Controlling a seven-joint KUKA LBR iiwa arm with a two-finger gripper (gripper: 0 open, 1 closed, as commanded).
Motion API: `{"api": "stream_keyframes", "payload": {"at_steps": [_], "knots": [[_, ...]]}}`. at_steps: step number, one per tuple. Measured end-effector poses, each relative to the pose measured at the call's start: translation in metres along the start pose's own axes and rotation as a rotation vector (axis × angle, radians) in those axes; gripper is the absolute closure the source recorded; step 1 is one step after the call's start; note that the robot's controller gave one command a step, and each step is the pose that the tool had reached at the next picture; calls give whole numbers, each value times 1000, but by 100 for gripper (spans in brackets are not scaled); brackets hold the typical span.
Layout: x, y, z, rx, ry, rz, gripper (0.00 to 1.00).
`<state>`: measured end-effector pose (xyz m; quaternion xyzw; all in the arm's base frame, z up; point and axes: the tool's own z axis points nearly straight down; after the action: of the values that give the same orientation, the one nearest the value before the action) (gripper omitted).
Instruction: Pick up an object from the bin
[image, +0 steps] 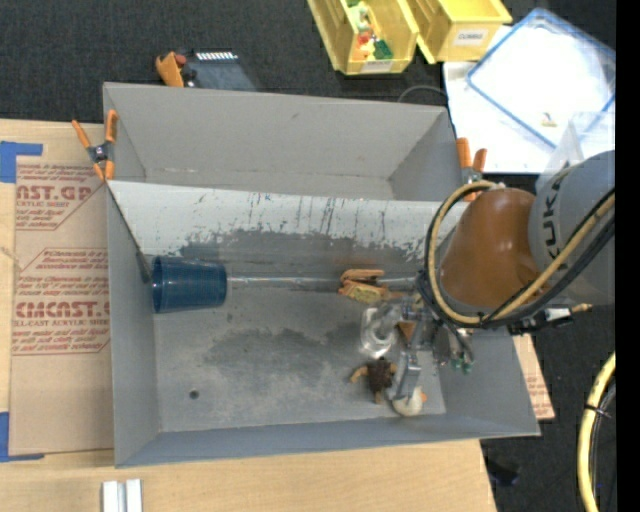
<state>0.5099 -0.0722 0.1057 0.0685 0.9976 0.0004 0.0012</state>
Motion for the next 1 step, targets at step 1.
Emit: {"api": "stream_keyframes", "payload": {"at_steps": [1], "knots": [[24,-22,-4,0,-6,-161,0]]}}
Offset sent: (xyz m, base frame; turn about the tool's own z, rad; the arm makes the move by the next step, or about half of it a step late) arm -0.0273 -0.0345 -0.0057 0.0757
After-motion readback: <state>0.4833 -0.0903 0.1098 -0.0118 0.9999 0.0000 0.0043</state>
